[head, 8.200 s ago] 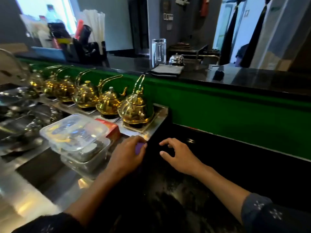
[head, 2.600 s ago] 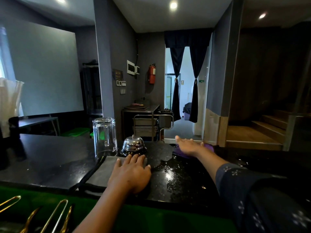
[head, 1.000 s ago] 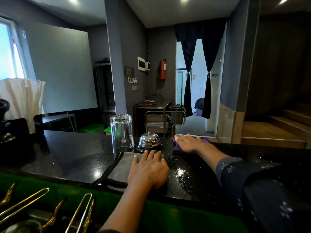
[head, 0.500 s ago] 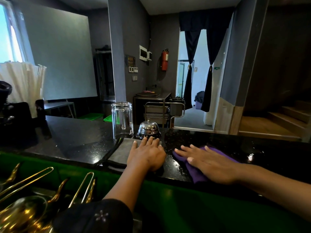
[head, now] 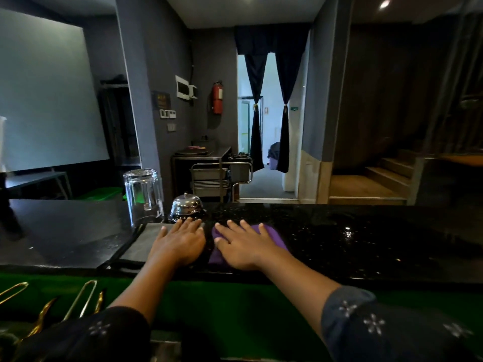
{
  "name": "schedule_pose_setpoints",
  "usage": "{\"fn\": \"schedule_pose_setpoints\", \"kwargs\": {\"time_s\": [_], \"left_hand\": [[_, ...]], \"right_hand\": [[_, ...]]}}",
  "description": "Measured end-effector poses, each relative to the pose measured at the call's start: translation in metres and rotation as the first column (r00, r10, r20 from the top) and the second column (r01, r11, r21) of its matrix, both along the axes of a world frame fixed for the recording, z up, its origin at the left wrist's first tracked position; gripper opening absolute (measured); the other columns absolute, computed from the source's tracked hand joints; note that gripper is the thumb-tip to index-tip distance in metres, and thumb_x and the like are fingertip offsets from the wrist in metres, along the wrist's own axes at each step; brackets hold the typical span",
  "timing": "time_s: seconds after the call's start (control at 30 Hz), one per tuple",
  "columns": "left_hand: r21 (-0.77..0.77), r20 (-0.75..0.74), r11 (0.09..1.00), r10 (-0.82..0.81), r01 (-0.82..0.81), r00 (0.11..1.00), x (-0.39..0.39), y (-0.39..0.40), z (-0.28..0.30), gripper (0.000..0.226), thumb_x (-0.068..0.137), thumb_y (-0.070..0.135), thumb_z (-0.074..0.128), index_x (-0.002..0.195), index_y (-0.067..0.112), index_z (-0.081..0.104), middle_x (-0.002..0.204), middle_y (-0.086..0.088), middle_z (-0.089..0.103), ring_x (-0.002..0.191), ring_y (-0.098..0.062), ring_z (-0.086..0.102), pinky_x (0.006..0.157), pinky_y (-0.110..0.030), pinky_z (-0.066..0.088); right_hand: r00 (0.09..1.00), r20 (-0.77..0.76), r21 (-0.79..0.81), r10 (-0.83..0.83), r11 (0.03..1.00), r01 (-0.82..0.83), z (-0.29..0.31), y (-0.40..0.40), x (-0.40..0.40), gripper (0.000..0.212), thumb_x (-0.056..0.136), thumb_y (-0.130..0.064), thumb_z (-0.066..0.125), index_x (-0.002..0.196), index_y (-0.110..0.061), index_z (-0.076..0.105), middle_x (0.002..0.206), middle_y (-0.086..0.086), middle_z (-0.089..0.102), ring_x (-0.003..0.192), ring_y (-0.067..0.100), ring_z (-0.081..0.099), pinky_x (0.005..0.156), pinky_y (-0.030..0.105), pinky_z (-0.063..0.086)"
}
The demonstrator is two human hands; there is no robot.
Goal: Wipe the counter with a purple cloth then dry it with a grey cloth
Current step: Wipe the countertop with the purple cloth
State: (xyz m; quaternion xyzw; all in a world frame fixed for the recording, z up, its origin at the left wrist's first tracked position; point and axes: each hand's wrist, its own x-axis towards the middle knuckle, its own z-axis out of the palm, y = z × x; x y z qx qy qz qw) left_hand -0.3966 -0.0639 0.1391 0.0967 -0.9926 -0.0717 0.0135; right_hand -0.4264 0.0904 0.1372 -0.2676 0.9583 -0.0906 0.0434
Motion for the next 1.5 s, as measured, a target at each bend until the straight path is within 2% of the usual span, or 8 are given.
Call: {"fn": "schedule_pose_setpoints", "kwargs": {"time_s": [0.2,0.33,0.73,1.03,1.13,1.2,1.33,1.5], "left_hand": [[0.038,-0.013,0.999,0.017,-0.017,1.000,0.007,0.000,0.004,0.054,0.100,0.042,0.011,0.152,0.027,0.005,0.160,0.003,-0.002,0.147,-0.016,-0.003,0.118,-0.043,-0.004],[0.026,-0.011,0.999,0.019,-0.019,1.000,0.004,0.003,0.002,0.057,0.099,0.042,0.017,0.152,0.025,0.004,0.160,0.001,-0.003,0.147,-0.017,-0.005,0.117,-0.044,-0.004],[0.002,-0.011,1.000,-0.013,0.013,1.000,-0.008,-0.009,-0.006,0.056,0.099,0.048,0.014,0.151,0.031,0.001,0.159,0.007,-0.004,0.146,-0.013,-0.007,0.118,-0.043,-0.004],[-0.007,-0.021,1.000,0.012,-0.013,1.000,-0.004,-0.002,-0.005,0.066,0.094,0.061,0.012,0.151,0.030,0.000,0.160,0.004,-0.002,0.147,-0.015,-0.005,0.118,-0.043,-0.005],[-0.140,-0.097,0.990,0.000,-0.014,0.995,-0.001,0.012,0.002,0.069,0.093,0.062,0.015,0.152,0.028,0.003,0.160,0.000,0.001,0.147,-0.016,-0.005,0.116,-0.043,-0.009],[-0.163,-0.129,0.986,-0.068,0.047,0.989,-0.006,0.031,0.004,0.065,0.095,0.058,0.018,0.152,0.028,0.008,0.160,0.000,0.004,0.147,-0.017,-0.003,0.116,-0.043,-0.009],[0.074,-0.065,0.990,-0.119,0.124,0.991,-0.017,0.078,-0.003,0.060,0.097,0.053,0.022,0.151,0.028,0.014,0.160,0.000,0.007,0.147,-0.017,0.001,0.118,-0.044,-0.005],[0.024,0.015,0.995,-0.100,0.099,0.995,-0.020,0.084,-0.008,0.062,0.096,0.056,0.016,0.151,0.030,0.006,0.160,0.001,-0.001,0.147,-0.018,-0.004,0.118,-0.044,-0.005]], "right_hand": [[0.941,-0.009,0.036,-0.338,0.941,0.338,0.005,0.102,-0.049,0.056,0.101,-0.050,0.011,0.154,-0.034,0.004,0.163,-0.001,-0.002,0.150,0.026,-0.002,0.116,0.057,-0.004],[0.901,0.009,0.074,-0.434,0.899,0.433,0.005,0.100,-0.058,0.058,0.101,-0.048,0.010,0.155,-0.028,0.000,0.163,0.004,-0.007,0.149,0.030,-0.007,0.115,0.058,-0.007],[0.989,0.022,0.010,-0.148,0.989,0.147,0.011,0.004,-0.108,0.060,0.100,-0.053,0.015,0.155,-0.028,0.008,0.163,0.004,-0.001,0.149,0.029,-0.004,0.113,0.061,-0.008],[0.918,0.003,0.054,-0.396,0.917,0.395,0.014,0.135,-0.135,0.059,0.099,-0.056,0.014,0.154,-0.034,0.007,0.163,0.002,0.002,0.149,0.029,-0.002,0.110,0.069,-0.007],[0.921,0.015,0.084,-0.390,0.918,0.387,0.011,0.142,-0.121,0.059,0.099,-0.057,0.013,0.154,-0.036,0.001,0.163,0.002,-0.004,0.149,0.030,-0.006,0.109,0.070,-0.008],[0.938,0.037,0.085,-0.345,0.936,0.341,0.008,0.137,-0.103,0.060,0.098,-0.058,0.012,0.153,-0.037,0.000,0.163,0.001,-0.006,0.149,0.029,-0.007,0.110,0.069,-0.008],[0.983,0.043,0.084,-0.176,0.981,0.172,0.007,0.131,-0.042,0.059,0.098,-0.060,0.012,0.152,-0.042,-0.003,0.163,-0.005,-0.008,0.149,0.025,-0.008,0.110,0.065,-0.009],[1.000,0.013,0.088,0.010,0.996,-0.011,0.004,0.144,0.021,0.058,0.096,-0.063,0.010,0.149,-0.047,-0.006,0.161,-0.014,-0.009,0.148,0.015,-0.011,0.113,0.061,-0.012]]}}
